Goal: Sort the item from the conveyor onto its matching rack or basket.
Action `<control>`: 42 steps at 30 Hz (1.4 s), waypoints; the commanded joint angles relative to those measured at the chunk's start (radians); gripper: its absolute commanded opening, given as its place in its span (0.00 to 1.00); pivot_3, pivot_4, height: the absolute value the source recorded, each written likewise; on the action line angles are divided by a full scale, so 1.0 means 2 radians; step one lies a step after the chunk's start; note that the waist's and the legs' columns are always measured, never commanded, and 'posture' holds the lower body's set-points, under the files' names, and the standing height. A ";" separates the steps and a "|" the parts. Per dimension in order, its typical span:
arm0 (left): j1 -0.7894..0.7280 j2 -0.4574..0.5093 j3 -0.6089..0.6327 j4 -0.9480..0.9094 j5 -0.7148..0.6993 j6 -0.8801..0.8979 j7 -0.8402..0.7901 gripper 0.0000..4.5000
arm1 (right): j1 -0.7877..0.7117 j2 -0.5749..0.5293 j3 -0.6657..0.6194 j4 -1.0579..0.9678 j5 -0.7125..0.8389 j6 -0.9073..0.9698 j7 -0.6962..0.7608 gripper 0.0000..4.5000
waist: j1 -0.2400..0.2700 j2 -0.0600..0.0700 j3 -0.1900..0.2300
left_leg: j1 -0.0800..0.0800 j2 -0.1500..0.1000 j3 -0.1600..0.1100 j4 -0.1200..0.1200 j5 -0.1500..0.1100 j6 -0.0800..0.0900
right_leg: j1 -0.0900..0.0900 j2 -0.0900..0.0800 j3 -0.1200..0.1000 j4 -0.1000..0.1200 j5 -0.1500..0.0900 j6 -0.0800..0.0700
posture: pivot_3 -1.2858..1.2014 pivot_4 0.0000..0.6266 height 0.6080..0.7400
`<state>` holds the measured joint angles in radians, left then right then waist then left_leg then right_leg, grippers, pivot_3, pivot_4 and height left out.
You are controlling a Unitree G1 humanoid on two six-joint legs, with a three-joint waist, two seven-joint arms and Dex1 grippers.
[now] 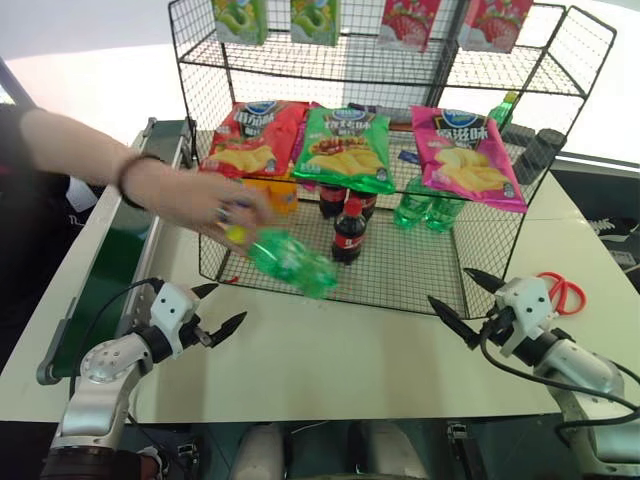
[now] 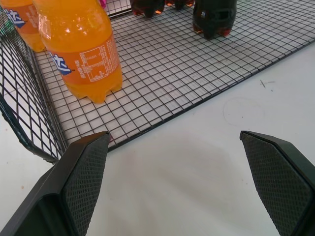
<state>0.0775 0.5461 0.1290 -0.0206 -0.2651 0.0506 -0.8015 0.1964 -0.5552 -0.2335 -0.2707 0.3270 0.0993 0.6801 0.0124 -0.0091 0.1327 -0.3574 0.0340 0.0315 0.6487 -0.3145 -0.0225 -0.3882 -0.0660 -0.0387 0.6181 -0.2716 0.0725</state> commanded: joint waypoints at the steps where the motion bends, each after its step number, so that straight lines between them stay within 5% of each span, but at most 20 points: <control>1: -0.003 0.000 0.002 -0.006 -0.001 -0.012 0.001 1.00 | -0.008 0.000 0.002 -0.013 -0.001 -0.002 -0.002 0.99 | 0.000 0.000 0.000 | 0.000 0.000 0.000 0.000 0.000 0.000 | 0.000 0.000 0.000 0.000 0.000 0.000 | 0.52 0.24 1.00; 15: -0.021 -0.009 0.031 -0.048 -0.050 0.042 0.024 1.00 | -0.004 -0.003 0.007 -0.025 0.003 0.005 -0.004 0.99 | 0.000 0.000 0.000 | 0.000 0.000 0.000 0.000 0.000 0.000 | 0.000 0.000 0.000 0.000 0.001 0.001 | 0.52 0.24 1.00; 26: -0.058 -0.042 0.160 -0.004 -0.147 0.050 0.095 1.00 | -0.027 0.005 0.035 -0.026 0.004 0.005 0.000 0.99 | 0.000 0.000 0.000 | 0.000 0.000 0.000 0.000 0.000 0.000 | 0.000 0.001 0.000 0.000 0.001 0.001 | 0.52 0.24 1.00; 42: -0.092 -0.034 0.200 0.108 -0.073 -0.010 0.226 1.00 | -0.094 0.067 0.195 -0.113 0.013 0.050 0.012 0.99 | 0.000 -0.003 -0.001 | 0.000 0.000 0.000 0.000 0.000 0.000 | 0.000 0.000 0.000 0.000 0.001 0.001 | 0.52 0.24 1.00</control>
<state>-0.0986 0.4602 0.5028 0.2158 -0.4207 0.0549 -0.3600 0.0187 -0.4316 0.1290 -0.4420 0.3373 0.2001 0.6965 0.0125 -0.0155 0.1311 -0.3578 0.0340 0.0309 0.6488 -0.3145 -0.0227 -0.3886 -0.0669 -0.0392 0.6183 -0.2700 0.0753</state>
